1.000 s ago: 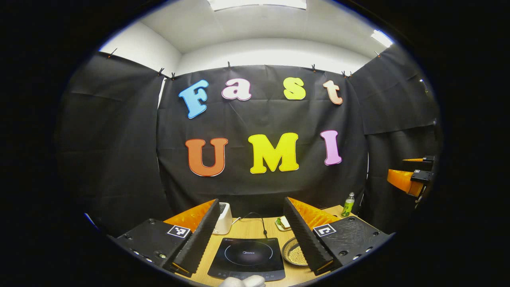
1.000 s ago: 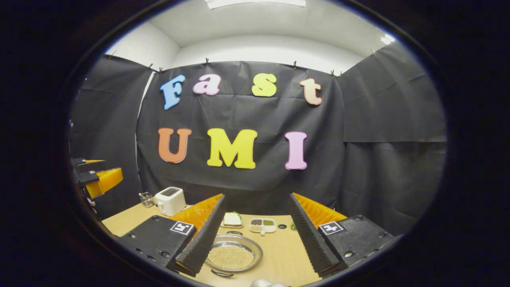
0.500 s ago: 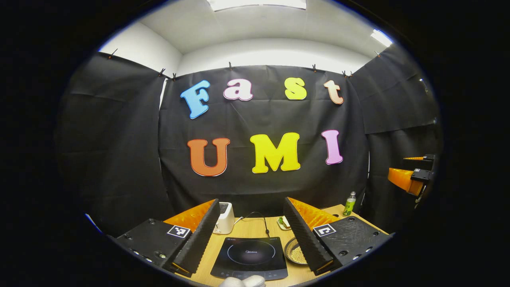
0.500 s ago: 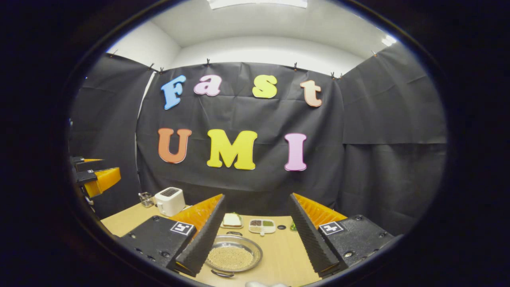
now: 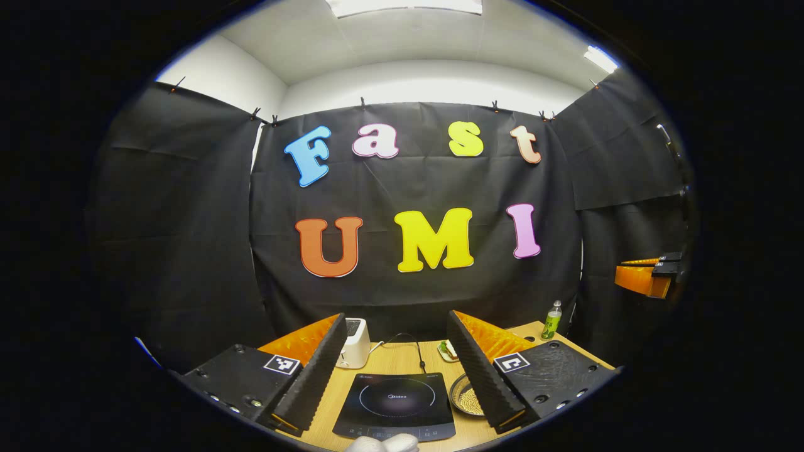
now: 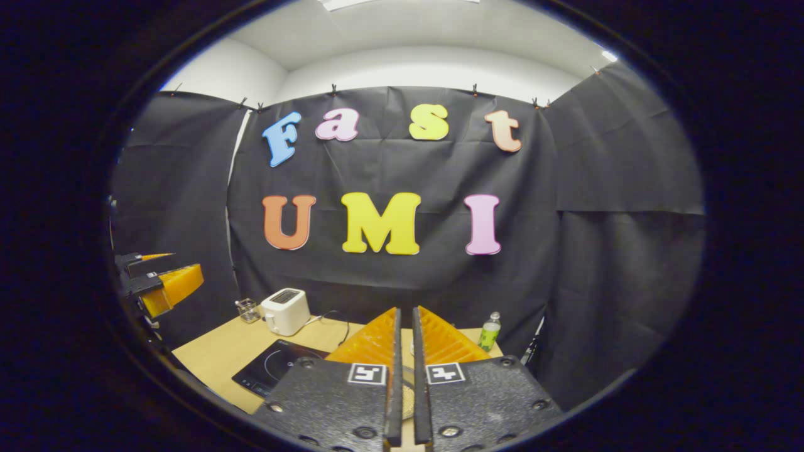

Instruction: First push the handle of the pot to place it horizontally, then grasp the pot with both hands and set it on the induction cooktop.

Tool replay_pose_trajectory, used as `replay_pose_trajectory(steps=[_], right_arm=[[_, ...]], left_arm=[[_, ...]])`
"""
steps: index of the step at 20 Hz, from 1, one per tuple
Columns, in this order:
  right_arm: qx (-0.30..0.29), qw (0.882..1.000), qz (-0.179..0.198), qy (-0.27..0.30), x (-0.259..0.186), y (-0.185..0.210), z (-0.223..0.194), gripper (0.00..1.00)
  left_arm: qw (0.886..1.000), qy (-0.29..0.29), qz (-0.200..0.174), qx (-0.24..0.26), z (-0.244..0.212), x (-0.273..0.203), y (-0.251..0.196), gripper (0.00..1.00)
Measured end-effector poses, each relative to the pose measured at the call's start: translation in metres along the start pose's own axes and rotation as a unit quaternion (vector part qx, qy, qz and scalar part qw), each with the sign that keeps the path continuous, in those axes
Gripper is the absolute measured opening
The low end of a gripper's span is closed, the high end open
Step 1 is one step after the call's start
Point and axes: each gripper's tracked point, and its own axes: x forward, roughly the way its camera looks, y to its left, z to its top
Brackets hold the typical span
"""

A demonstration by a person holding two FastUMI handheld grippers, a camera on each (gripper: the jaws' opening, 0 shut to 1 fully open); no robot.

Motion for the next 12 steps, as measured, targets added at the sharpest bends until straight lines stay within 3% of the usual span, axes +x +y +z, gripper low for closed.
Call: replay_pose_trajectory(steps=[1,10,12], right_arm=[[0.01,1.0,0.014,0.005,0.004,0.006,-0.002,0.0],[0.011,0.991,0.078,0.106,0.028,0.056,-0.086,0.04],[0.006,0.987,0.094,0.133,0.033,0.072,-0.114,0.0]], left_arm=[[1.0,0.0,0.0,0.0,-0.001,-0.001,0.0,0.96],[1.0,0.019,0.018,0.0,-0.019,-0.005,0.012,0.96],[0.999,0.022,0.024,-0.001,-0.022,-0.008,0.016,0.96]])
